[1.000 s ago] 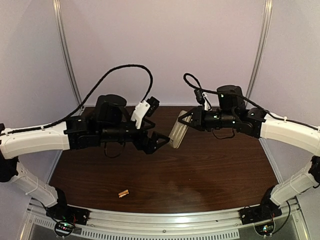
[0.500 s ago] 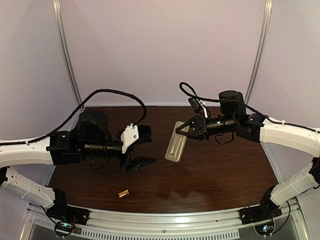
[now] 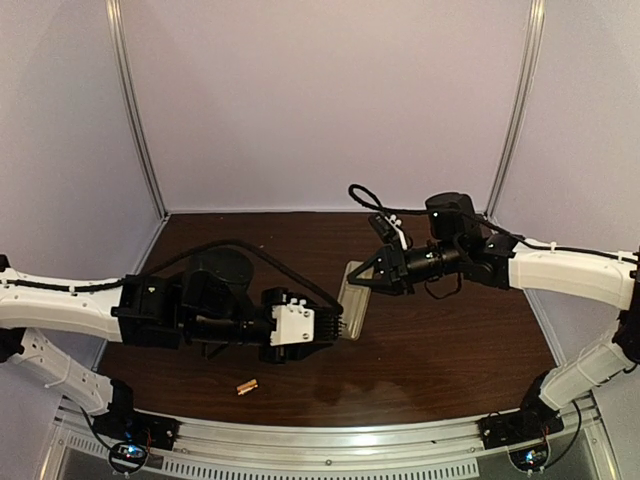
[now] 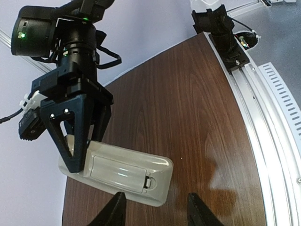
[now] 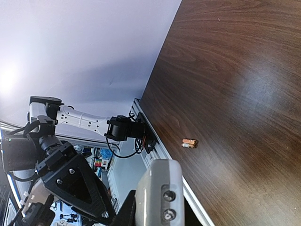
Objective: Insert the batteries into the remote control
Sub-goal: Remove the battery cover from the remote control.
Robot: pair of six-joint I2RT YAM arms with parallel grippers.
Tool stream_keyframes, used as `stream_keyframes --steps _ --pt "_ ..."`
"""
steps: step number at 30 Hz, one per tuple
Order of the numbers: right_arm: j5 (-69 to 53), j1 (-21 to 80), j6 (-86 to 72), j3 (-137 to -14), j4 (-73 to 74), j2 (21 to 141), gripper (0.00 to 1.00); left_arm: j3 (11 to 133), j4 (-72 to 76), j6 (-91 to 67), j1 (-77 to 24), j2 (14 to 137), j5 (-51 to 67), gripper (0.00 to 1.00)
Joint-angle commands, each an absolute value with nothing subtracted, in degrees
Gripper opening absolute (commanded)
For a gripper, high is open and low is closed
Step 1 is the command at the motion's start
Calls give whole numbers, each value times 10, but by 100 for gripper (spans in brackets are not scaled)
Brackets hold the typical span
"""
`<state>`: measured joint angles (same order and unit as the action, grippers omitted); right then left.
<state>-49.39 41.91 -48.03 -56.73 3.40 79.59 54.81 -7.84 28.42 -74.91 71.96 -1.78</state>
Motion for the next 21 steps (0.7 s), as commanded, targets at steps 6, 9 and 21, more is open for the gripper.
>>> stream_keyframes --steps 6,9,21 --pt "-482 440 -482 -559 36 805 0 589 -82 306 -755 767 -67 40" --pt "-479 445 -483 -557 35 804 0 596 -88 309 -755 780 -79 38" --pt "-483 449 -488 -554 25 811 0 604 -104 322 -755 799 -69 35"
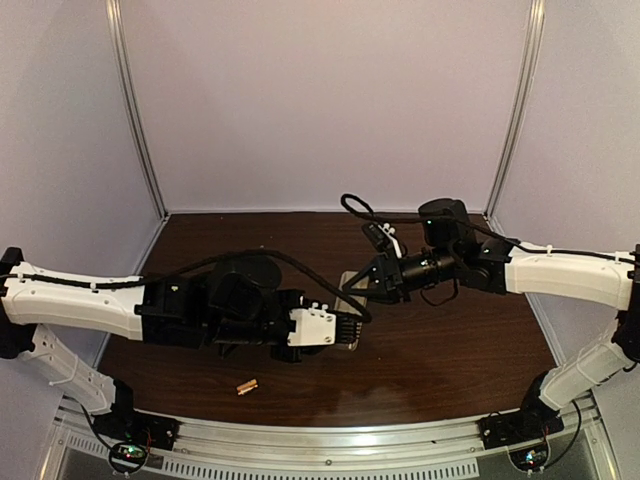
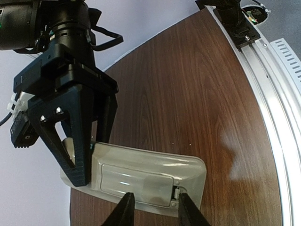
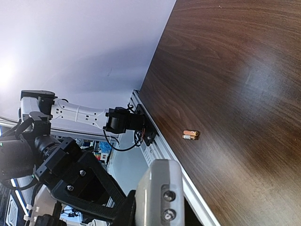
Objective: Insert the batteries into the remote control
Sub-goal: Remove the battery cover from the remote control.
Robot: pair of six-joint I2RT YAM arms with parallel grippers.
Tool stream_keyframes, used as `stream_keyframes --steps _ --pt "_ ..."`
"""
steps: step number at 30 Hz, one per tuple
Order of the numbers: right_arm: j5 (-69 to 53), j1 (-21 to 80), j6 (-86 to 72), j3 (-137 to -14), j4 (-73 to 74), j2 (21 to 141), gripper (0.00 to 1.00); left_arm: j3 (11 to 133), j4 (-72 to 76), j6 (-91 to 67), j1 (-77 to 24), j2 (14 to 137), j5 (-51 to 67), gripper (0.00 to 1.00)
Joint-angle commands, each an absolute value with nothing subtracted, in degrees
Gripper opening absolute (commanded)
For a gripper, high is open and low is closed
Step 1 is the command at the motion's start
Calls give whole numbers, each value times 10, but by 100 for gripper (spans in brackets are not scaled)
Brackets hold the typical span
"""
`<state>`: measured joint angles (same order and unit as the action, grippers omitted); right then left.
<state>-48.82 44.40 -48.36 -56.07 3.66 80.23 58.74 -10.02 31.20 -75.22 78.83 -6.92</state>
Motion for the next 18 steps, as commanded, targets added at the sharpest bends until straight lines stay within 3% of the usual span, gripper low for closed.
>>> stream_keyframes --steps 1,18 --pt "-483 449 -488 -555 24 812 0 604 -105 322 -755 800 -67 36" --pt "-493 450 -492 -558 20 823 0 616 -107 341 -755 831 -134 34"
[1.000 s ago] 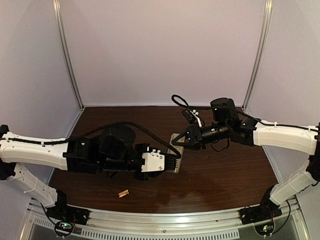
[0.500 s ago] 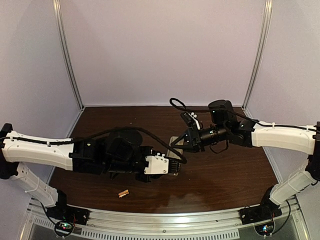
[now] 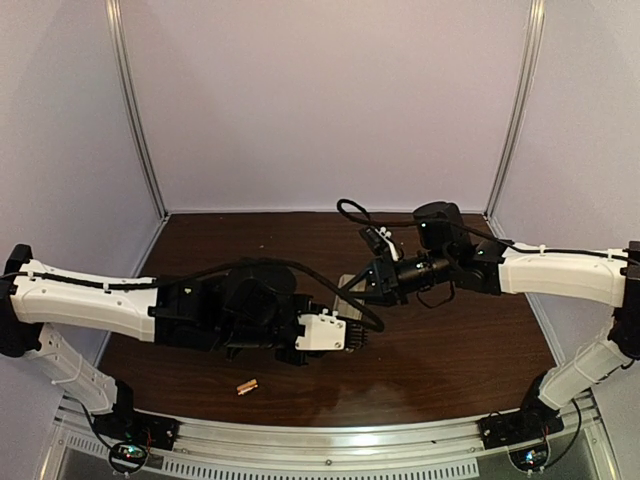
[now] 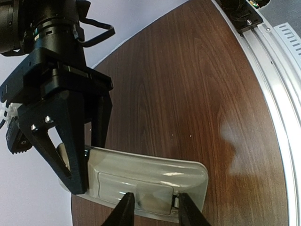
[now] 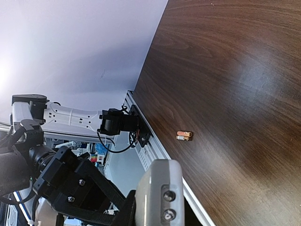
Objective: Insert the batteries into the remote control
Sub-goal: Remove the battery cover from the remote control.
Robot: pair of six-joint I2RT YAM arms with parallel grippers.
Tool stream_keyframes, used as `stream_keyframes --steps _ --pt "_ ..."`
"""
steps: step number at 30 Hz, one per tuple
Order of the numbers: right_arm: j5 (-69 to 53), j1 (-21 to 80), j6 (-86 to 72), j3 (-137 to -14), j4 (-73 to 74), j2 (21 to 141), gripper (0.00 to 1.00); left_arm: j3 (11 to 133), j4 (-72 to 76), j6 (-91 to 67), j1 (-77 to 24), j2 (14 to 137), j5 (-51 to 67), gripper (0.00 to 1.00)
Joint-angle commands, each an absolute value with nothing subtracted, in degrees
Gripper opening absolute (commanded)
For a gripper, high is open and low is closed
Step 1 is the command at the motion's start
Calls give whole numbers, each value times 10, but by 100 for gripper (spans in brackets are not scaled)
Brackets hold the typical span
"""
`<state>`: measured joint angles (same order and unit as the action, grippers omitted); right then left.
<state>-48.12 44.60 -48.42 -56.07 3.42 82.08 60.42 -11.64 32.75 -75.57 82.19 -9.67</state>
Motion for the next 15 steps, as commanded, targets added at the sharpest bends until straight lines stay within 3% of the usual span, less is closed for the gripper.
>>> stream_keyframes --steps 1,15 --pt "-493 450 -491 -557 20 823 0 615 -101 343 -755 830 -140 33" --pt "-481 441 -477 -552 32 832 0 588 -43 351 -755 782 -146 30"
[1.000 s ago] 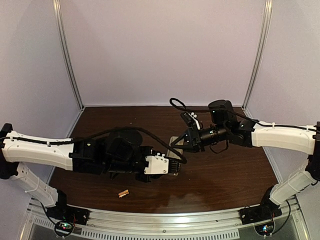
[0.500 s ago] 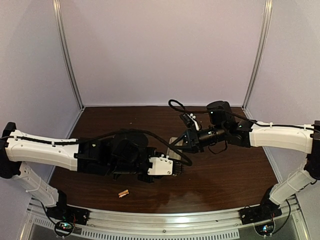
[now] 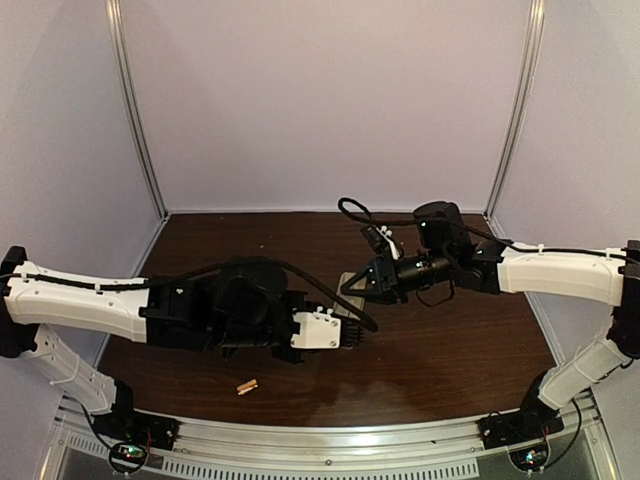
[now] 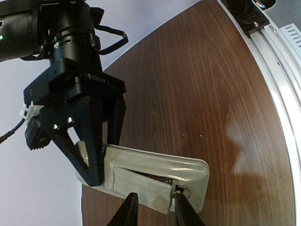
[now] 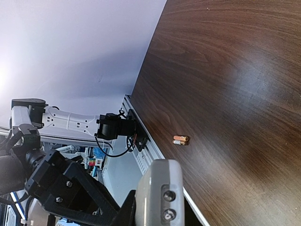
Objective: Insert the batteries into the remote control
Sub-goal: Remove the battery cover from the remote control.
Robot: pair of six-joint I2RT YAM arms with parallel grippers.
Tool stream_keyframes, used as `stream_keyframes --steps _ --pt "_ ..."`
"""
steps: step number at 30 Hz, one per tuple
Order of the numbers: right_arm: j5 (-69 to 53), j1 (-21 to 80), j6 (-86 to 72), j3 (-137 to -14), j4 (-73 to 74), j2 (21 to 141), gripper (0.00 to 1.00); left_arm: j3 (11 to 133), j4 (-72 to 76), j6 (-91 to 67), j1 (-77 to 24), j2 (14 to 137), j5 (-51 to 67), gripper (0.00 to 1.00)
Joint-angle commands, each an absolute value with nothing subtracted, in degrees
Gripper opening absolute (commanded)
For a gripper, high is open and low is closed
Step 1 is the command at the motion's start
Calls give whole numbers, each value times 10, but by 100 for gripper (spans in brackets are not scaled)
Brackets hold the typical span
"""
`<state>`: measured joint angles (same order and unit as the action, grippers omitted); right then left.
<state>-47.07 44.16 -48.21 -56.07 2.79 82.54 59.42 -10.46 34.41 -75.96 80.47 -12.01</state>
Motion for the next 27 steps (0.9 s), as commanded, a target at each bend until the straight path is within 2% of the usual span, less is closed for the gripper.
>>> stream_keyframes --steps 1,23,27 --pt "-482 440 -478 -553 30 832 0 587 -42 350 -755 782 -145 30" --pt "-504 402 -523 -536 -20 811 0 584 -68 352 -756 817 -150 31" --pt "-503 399 -524 -534 -22 811 0 584 -65 351 -755 819 -157 37"
